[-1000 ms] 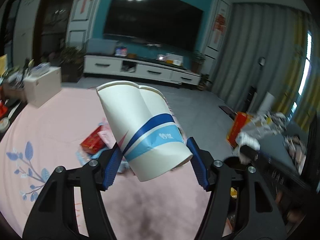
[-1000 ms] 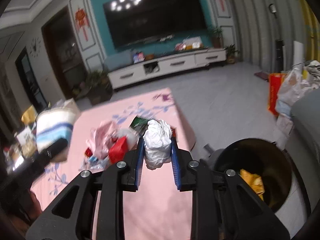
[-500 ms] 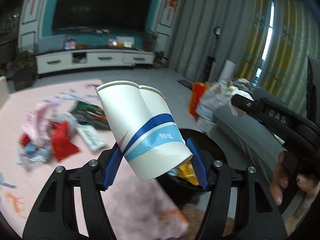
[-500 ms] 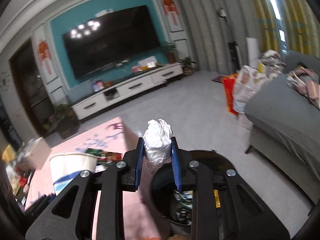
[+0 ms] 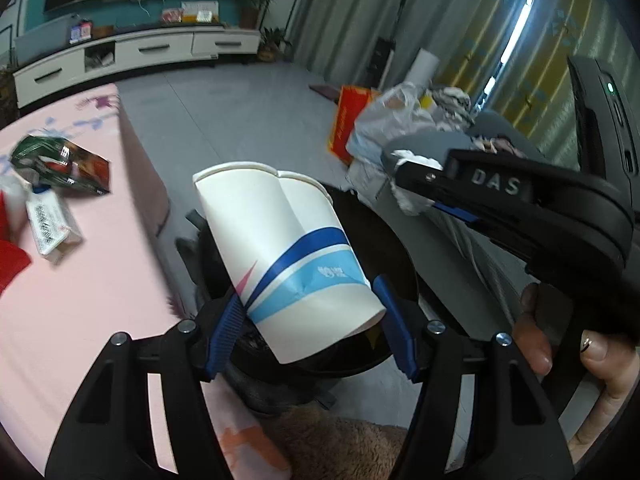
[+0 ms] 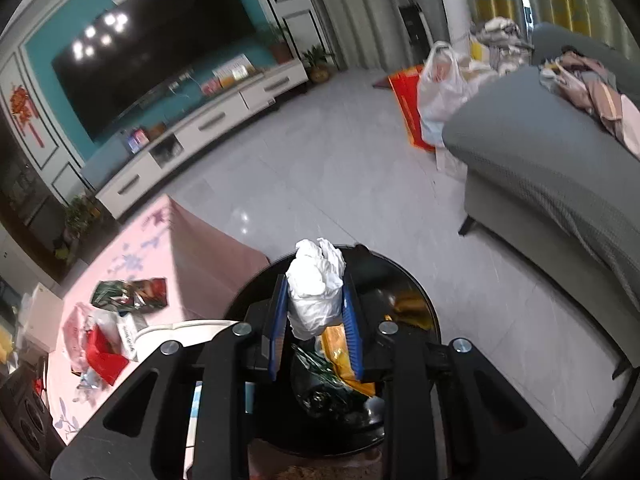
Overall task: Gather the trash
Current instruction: 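Carry the paper cup and tissue over the black bin and open both tools, then move both tools back toward the remaining trash on the table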
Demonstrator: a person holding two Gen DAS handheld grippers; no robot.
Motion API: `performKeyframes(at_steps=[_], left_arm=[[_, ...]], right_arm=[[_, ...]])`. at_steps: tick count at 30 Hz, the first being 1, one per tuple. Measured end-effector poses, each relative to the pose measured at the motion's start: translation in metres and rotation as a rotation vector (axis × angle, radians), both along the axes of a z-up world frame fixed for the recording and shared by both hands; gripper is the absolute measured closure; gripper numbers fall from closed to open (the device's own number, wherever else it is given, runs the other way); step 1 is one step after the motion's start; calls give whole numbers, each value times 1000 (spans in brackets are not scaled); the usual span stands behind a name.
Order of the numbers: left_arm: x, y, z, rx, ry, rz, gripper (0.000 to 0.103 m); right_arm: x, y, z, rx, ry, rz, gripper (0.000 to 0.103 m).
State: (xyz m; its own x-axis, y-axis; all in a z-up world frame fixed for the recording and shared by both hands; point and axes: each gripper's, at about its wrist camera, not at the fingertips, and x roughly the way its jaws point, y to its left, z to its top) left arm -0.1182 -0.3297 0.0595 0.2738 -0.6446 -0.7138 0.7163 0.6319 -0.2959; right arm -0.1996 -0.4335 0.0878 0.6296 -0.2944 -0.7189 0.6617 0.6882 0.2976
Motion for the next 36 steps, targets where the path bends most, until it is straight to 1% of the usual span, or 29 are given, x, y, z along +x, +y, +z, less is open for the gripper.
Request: performKeyframes(at_steps=[5, 7, 8, 9, 10, 11, 12, 13, 15, 18, 22, 26, 28, 32, 36], left_arm=[[6, -9, -16, 22, 54, -19, 38], [8, -11, -20, 29, 66, -20, 38], [7, -11, -21, 27, 70, -20, 38], [8, -11, -21, 25, 72, -20, 36], [8, -11, -21, 23, 73, -20, 33], [8, -10, -21, 22, 72, -21, 25], [9, -10, -19, 21, 67, -21, 20], [9, -8, -17, 19, 57, -19, 18], [8, -5, -13, 22, 40, -8, 11], [9, 5, -4, 19, 15, 11, 5], [11, 26, 10, 21, -22, 48, 3], [14, 54, 27, 27, -73, 119, 3], [20, 73, 37, 27, -91, 162, 3], [29, 107, 55, 40, -138, 236, 3], [39, 152, 69, 61, -191, 325, 3]], right_arm=[[3, -12, -16, 24, 50, -16, 76], [4, -16, -21, 36, 67, -19, 69], [3, -18, -21, 38, 68, -22, 68], [2, -19, -22, 41, 68, -27, 64], [1, -20, -20, 41, 65, -29, 55], [0, -20, -19, 40, 59, -32, 50], [-2, -20, -18, 36, 50, -37, 40], [-4, -20, -16, 34, 36, -40, 34], [-8, -20, -11, 35, 12, -46, 27], [-13, -18, -3, 30, -29, -58, 17], [-15, -11, 8, 17, -85, -53, 8], [-12, 0, 16, 0, -120, -42, 5], [-7, 7, 20, -17, -126, -30, 4], [6, 28, 27, -63, -126, 3, 4], [20, 54, 34, -100, -165, 73, 4]])
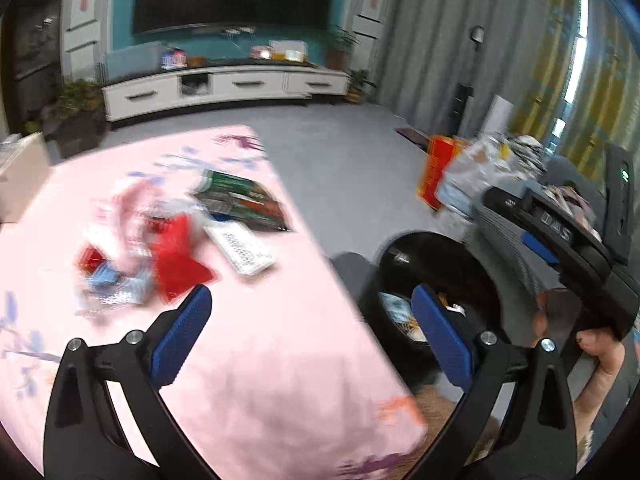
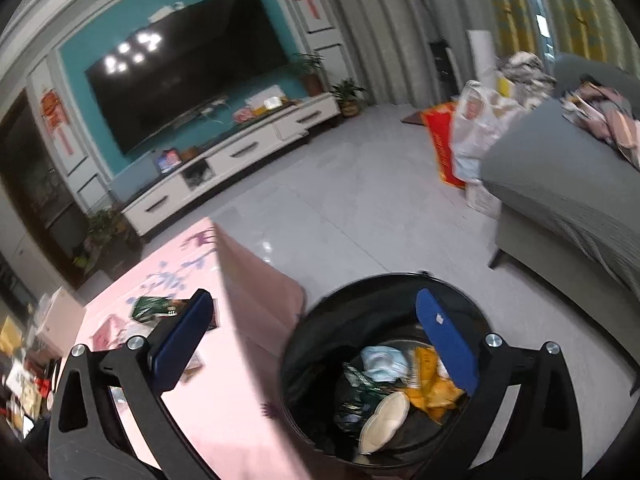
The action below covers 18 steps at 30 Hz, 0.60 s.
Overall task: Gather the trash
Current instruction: 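Move both tools back toward the remaining trash on the table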
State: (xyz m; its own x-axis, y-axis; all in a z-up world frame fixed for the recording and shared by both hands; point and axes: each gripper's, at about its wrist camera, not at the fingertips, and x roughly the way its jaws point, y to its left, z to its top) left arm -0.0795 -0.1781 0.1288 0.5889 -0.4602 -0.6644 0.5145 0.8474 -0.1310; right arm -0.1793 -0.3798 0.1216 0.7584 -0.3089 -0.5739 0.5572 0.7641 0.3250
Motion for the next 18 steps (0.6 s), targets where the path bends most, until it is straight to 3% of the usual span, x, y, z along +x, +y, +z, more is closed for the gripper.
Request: performKeyframes(at_steps=[5, 8, 13, 18], left_arm=[[34, 75, 0, -23, -18, 197, 3], [60, 120, -9, -86, -3, 300, 3], [104, 186, -35, -172, 90, 416, 3], [132, 224, -61, -278, 188, 462, 3]], right_arm=[[19, 32, 4, -27, -68, 96, 4], [37, 52, -4, -18, -46, 172, 4], [70, 70, -28, 84, 19, 301, 4], [92, 94, -46, 82, 107, 349, 4]])
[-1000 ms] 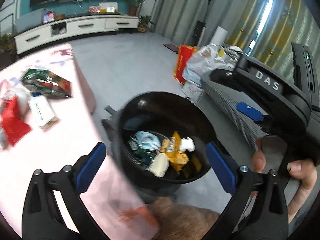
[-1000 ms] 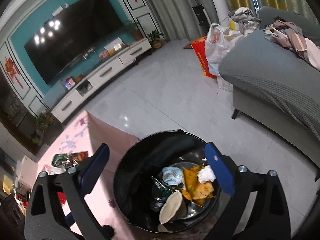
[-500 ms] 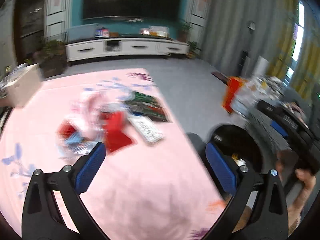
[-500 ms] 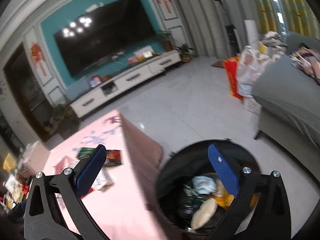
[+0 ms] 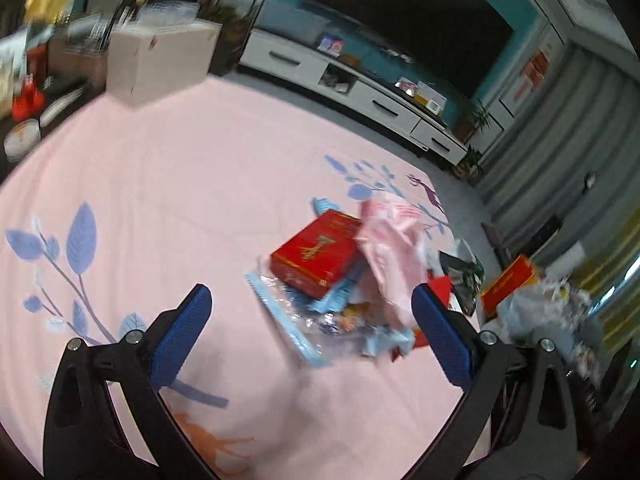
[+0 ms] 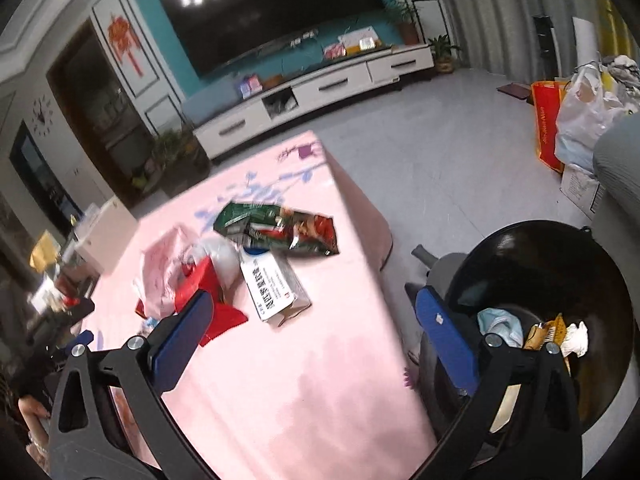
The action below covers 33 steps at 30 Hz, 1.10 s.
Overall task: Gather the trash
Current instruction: 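Move both tools back toward the remaining trash on the table, then grasp the red cigarette box with the left tool while the right grasps the pink bag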
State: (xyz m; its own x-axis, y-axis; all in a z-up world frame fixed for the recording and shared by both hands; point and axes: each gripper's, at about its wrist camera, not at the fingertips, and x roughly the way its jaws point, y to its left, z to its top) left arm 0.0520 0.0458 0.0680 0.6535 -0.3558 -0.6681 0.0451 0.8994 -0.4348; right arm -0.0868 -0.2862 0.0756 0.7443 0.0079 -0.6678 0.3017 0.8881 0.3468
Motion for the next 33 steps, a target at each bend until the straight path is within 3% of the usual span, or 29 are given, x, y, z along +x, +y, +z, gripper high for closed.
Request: performKeyframes(at_steps=[2, 8, 12, 16, 18, 20, 22, 25, 28, 33], left_arm=[[11, 5, -8, -34, 22, 0, 3], [32, 0, -19, -30, 50, -2, 3], [44, 6, -25, -97, 65, -4, 4], [47, 16, -27, -85, 69, 8, 4], [49, 20, -26, -87, 66, 6, 4], [52, 26, -27, -103, 65, 0, 4], [55, 30, -29, -111, 73, -2, 4], [60, 32, -31, -111, 84, -6, 4], [61, 29, -30, -117, 84, -18, 4], [67, 12, -25, -87, 55, -84, 4]], right_arm=[[9, 6, -2, 29, 21, 35, 4], [60, 43, 14, 64, 62, 162, 6], [115, 91, 21, 68, 83, 291, 19], [168, 137, 8, 44, 155, 365, 31], [192, 167, -6, -16, 214, 417, 37], [198, 178, -13, -64, 234, 423, 45], [200, 184, -16, -115, 237, 421, 64], [199, 183, -14, -134, 213, 426, 73], [190, 172, 3, -94, 160, 427, 76], [139, 130, 49, 3, -6, 405, 76]])
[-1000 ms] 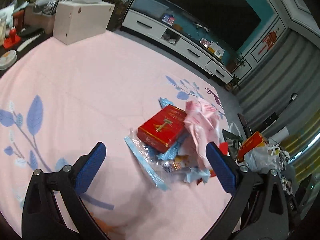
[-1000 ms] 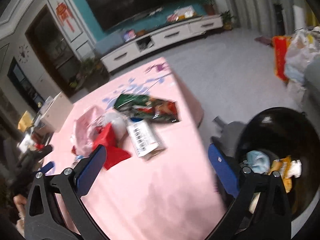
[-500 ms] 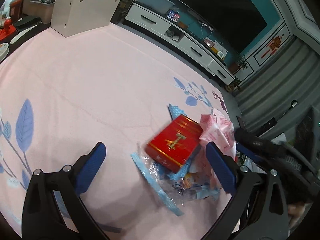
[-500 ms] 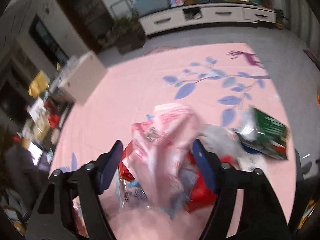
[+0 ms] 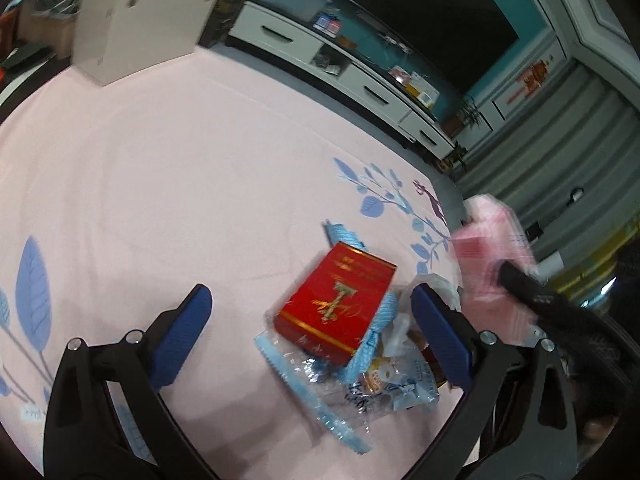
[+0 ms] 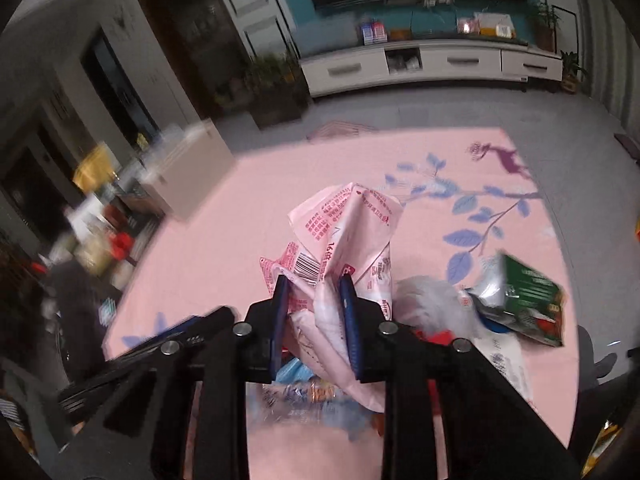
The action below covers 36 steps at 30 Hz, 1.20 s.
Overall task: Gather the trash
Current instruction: 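Grasp the red cigarette box with the left tool while the right grasps the pink bag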
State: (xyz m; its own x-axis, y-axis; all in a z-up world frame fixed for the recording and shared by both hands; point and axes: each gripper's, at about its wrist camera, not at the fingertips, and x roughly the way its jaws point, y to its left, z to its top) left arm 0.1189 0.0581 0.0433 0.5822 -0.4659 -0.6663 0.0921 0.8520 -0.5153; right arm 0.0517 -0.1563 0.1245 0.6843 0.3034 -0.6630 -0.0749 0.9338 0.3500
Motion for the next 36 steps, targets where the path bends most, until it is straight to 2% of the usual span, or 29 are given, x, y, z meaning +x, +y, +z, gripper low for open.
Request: performKeyframes(at_steps=[4, 9, 11, 12, 13, 14, 18, 23, 27, 31, 36], left_arm=[[9, -23, -8, 33, 18, -78, 4], [19, -40, -28, 39, 77, -135, 4], [18, -44, -29, 70, 61, -129, 6], [17, -47, -29, 92, 58, -134, 19], [16, -49, -30, 115, 62, -140, 27], [14, -49, -29, 139, 54, -128, 34], [10, -47, -28, 146, 46, -114, 35], [-10, -42, -11, 178, 15, -36, 35], [-42, -34, 18, 172, -56, 30, 35], [-77, -32, 37, 188, -102, 81, 35], [-120, -38, 40, 212, -135, 116, 35]], right_arm=[[-45, -38, 12, 17, -48, -33, 76], [-77, -75, 5, 39, -36, -107, 76], [-84, -82, 0, 39, -33, -130, 76], [-86, -84, -3, 40, -26, -137, 76], [-86, -86, -6, 41, -17, -141, 76], [-87, -89, -10, 42, -5, -147, 76], [-93, -95, -17, 52, 9, -171, 76], [-113, -107, -19, 72, 0, -219, 76], [-127, -114, -29, 96, 26, -262, 75], [-134, -104, -38, 46, 57, -260, 75], [-142, -92, -60, 7, 119, -229, 75]])
